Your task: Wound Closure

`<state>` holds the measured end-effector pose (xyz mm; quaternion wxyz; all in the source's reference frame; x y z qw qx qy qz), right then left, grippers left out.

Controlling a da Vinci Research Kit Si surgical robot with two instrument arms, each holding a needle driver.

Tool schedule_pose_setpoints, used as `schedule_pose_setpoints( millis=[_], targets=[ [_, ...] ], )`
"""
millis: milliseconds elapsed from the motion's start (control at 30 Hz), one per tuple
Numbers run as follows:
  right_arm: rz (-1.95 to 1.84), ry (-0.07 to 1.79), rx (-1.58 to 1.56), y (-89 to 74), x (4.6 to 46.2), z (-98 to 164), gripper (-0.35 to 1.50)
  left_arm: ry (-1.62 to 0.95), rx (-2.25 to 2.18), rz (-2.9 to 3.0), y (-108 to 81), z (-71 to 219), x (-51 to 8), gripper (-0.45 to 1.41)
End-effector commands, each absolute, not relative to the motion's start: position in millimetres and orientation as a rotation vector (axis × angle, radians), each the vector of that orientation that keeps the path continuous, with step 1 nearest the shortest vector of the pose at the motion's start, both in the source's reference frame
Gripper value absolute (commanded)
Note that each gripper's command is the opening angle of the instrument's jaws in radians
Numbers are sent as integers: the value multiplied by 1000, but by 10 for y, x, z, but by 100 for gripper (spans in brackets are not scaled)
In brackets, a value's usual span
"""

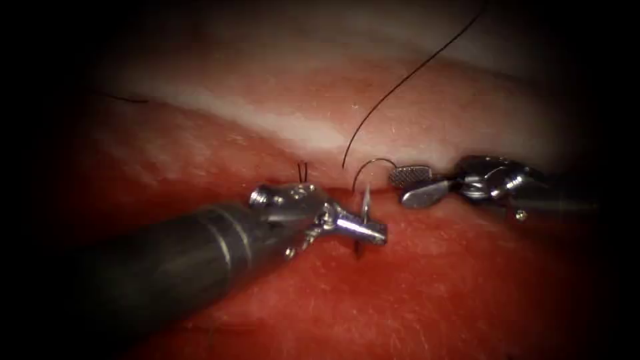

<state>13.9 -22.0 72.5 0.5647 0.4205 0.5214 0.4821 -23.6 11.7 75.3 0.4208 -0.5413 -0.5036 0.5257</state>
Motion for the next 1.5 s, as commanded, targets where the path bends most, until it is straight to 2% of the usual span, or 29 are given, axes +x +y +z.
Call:
schedule_pose_setpoints(
  millis=[33,300,667,1000,1300,1500],
  targets=[
    [1127,1231,987,-222,147,732,108,-1293,-1347,1306,119,755,-239,-45],
    [1103,1241,962,-231,150,735,108,-1453,-1391,1312,120,700,-217,-45],
    [1087,1247,938,-230,156,742,108,-1032,-1988,1725,120,628,-181,-45],
    [1055,1243,848,-226,193,752,108,-934,-2088,1778,121,584,-173,-45],
    [827,1260,692,-251,199,763,120,-657,-2139,1905,148,563,-153,-45],
    [755,1240,650,-260,200,776,120,-621,-2136,1921,152,566,-151,-45]
  ],
)
